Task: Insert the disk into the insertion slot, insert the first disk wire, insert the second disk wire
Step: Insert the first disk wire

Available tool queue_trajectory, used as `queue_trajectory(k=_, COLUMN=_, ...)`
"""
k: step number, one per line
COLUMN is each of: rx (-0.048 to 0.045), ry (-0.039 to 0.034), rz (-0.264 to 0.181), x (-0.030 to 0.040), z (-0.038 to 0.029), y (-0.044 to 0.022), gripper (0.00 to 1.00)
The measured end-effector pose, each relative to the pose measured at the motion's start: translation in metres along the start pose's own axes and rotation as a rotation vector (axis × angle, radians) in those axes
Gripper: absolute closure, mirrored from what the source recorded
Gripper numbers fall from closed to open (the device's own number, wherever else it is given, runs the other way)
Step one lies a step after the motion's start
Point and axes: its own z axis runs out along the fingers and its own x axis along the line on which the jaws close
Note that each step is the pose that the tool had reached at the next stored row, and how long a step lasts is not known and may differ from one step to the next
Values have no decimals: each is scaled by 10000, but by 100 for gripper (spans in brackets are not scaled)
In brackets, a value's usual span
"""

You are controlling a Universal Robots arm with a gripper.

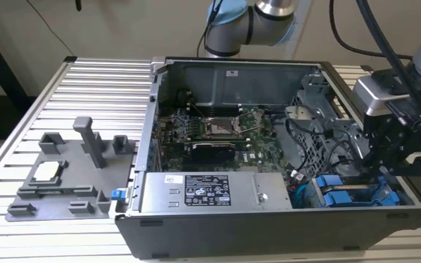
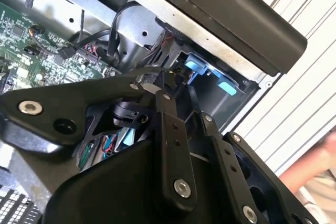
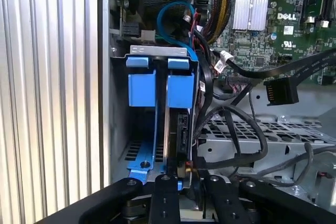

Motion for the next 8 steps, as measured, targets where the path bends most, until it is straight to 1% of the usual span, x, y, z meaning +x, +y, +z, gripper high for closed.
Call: queue_trajectory(k=8, rx=0, ry=1, rz=0, x=-4, z=-254, y=-27, gripper=73)
